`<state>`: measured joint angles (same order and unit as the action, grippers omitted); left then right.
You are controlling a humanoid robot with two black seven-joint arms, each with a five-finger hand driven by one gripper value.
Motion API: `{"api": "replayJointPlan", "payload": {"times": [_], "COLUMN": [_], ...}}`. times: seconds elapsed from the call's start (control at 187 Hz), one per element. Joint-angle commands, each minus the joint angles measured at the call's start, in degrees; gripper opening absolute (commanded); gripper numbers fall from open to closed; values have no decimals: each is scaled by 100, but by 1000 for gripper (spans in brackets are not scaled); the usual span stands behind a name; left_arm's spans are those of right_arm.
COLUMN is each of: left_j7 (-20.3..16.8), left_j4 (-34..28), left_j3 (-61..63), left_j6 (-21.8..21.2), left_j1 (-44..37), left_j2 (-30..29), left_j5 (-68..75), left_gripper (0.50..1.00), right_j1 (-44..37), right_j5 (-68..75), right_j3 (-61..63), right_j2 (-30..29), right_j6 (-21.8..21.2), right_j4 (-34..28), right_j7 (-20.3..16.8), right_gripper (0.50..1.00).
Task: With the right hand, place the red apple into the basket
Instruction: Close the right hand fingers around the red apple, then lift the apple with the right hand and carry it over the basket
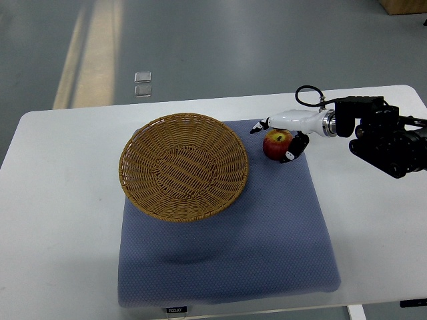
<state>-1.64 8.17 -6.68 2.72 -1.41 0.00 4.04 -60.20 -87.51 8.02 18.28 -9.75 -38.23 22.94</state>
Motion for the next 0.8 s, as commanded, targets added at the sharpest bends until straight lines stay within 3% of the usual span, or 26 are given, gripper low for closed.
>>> {"api": "replayJointPlan", "payload": {"times": [0.0,0.182,0.643,0.793], "left_j7": [6,-2,6,6], "left_j4": [0,0,0,0], "left_j3": [0,0,0,0], "left_j6": [0,0,0,0], "left_j1": [0,0,0,0], "left_j2": [0,0,0,0], "left_j5": [0,0,0,0], "left_gripper": [1000,1000,1000,1000], "right_j1": [-9,-18,-370,-835], "right_j5": [6,6,68,121], "right_j3": [-3,-3,68,112], "right_j2": [9,26,88,79], "right_j6": [-1,-10,-62,-80], "right_j4": [0,0,0,-35], "right_j7": [0,-9,-9,0], "right_gripper": [795,695,695,697]}}
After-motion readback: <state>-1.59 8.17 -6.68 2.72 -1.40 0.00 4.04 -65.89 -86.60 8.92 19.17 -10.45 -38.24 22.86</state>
